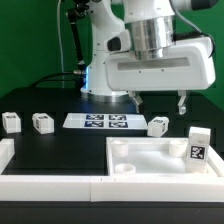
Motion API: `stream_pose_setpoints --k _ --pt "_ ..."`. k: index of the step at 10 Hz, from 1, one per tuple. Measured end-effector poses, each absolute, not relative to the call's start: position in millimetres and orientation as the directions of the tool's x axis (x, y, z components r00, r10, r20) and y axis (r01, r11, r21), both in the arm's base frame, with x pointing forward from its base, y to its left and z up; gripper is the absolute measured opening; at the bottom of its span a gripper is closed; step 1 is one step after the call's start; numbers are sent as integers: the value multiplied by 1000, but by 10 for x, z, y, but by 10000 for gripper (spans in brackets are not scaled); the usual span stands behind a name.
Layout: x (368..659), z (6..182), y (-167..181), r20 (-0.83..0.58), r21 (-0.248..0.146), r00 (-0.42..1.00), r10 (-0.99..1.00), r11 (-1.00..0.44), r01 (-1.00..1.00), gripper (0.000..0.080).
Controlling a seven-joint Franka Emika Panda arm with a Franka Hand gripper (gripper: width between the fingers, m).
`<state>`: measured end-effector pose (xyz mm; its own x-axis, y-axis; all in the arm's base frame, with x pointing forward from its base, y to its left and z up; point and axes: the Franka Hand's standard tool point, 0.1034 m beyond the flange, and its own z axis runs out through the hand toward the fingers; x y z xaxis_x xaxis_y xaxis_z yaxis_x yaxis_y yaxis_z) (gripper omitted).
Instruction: Assemble square table
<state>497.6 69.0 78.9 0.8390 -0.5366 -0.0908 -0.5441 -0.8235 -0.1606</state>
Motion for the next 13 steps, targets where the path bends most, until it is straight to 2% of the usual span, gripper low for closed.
stream_pose_setpoints --k 2,5,7,9,13 --pt "4788 686 687 -97 -142 912 -399 -901 -410 649" --pt "4765 680 675 -135 -141 906 -402 -897 -419 649" --pt "4539 604 662 -318 -129 857 -407 -876 -464 649" --pt "4250 517 712 -542 -105 749 -382 -853 -511 649" --pt "4218 443 687 -727 -85 602 -331 -826 -557 649"
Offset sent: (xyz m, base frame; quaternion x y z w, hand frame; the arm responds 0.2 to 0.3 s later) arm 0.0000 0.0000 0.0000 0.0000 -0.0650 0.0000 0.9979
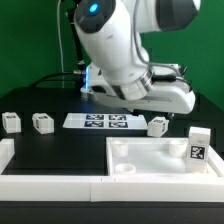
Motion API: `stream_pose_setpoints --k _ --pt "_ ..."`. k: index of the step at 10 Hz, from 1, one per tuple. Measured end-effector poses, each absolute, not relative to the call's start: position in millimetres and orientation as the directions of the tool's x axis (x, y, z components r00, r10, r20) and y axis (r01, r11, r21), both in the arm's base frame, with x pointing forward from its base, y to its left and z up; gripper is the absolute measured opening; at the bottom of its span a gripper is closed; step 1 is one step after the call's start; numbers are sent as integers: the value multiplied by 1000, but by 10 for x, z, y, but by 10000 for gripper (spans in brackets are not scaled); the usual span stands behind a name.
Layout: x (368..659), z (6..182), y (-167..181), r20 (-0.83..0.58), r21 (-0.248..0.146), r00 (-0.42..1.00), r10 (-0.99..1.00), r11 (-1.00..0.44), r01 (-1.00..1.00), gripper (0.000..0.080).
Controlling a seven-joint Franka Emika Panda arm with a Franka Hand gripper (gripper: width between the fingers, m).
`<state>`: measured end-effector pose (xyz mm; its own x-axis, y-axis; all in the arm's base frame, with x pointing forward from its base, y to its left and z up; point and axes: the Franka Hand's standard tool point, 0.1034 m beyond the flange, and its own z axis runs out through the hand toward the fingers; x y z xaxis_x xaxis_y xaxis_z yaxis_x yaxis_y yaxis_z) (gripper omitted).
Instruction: Assemble square table
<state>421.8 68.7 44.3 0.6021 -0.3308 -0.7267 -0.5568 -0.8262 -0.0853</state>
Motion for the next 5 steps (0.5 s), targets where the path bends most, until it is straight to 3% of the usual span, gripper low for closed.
stream_pose_setpoints --k 2,5 --pt "4121 318 763 -765 -79 551 -333 -801 -594 649" --pt "4090 292 777 -765 -76 551 -334 -803 -592 649"
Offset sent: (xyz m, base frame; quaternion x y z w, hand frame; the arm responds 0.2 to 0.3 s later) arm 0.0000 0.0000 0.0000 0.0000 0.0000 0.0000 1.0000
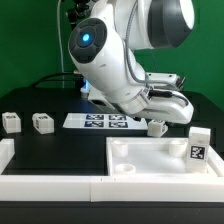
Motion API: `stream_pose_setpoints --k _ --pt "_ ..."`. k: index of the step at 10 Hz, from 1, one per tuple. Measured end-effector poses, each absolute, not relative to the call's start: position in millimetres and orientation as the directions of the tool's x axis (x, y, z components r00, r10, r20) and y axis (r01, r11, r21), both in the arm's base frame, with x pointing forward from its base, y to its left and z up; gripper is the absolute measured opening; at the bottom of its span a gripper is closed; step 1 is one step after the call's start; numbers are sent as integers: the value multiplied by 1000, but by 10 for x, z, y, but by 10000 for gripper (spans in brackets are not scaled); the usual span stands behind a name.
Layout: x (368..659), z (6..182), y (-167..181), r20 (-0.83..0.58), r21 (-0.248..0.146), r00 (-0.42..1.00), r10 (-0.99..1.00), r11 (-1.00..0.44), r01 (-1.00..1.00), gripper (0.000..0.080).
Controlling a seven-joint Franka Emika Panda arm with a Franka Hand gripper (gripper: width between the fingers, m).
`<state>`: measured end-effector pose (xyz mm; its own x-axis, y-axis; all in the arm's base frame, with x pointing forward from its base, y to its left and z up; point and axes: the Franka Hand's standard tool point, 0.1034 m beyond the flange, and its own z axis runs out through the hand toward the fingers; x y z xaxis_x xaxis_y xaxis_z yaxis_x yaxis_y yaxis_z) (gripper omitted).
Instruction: Assemble square table
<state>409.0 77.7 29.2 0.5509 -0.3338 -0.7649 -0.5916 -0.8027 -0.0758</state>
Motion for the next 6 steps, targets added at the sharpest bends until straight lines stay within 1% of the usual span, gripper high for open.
stream_pose_setpoints --k 2,4,5,6 --pt "4061 275 781 -769 -78 548 -329 -802 -592 649" --pt "3838 102 849 -803 -55 501 -323 -797 -602 649" --pt "3793 56 883 -810 -50 493 -317 -800 -597 649" --pt "3807 60 869 -808 -50 495 -320 -800 -598 649"
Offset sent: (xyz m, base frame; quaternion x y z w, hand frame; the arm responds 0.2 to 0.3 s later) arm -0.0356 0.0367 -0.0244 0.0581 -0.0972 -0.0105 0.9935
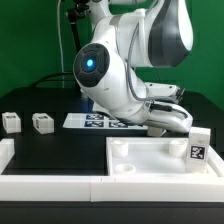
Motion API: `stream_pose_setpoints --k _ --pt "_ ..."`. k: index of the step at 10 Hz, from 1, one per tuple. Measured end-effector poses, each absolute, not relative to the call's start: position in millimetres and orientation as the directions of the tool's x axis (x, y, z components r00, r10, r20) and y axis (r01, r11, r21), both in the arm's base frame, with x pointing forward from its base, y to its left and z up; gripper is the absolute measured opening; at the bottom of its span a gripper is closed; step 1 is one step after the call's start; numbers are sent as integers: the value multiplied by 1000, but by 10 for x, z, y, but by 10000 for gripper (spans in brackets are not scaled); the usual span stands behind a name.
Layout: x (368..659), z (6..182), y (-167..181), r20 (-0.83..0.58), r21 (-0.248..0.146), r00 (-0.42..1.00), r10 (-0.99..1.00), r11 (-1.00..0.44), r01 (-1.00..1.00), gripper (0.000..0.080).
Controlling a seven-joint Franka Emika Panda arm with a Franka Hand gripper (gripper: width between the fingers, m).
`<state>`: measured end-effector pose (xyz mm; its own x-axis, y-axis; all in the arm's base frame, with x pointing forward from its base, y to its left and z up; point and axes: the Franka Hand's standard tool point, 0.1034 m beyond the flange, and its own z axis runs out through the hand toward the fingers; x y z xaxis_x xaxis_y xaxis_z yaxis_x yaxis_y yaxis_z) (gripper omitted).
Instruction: Assemble square table
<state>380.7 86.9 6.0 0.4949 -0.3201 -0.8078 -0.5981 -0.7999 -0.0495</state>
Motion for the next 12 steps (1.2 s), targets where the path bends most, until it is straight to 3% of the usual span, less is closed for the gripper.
stream_pose_setpoints --k 1,2,3,4,5,11,12 --pt "3807 56 862 -808 -49 494 -322 -799 -599 563" --pt "3806 55 860 -808 -48 494 -322 -799 -600 563" --pt "3807 55 858 -808 -48 494 -322 -799 -600 417" --pt "3808 55 856 -808 -48 494 -323 -798 -601 417" --pt "3808 55 854 -808 -48 494 -323 -798 -601 288" --pt "3832 92 819 -807 -50 494 -322 -798 -601 288" --pt "3960 325 698 -810 -65 505 -298 -810 -582 289"
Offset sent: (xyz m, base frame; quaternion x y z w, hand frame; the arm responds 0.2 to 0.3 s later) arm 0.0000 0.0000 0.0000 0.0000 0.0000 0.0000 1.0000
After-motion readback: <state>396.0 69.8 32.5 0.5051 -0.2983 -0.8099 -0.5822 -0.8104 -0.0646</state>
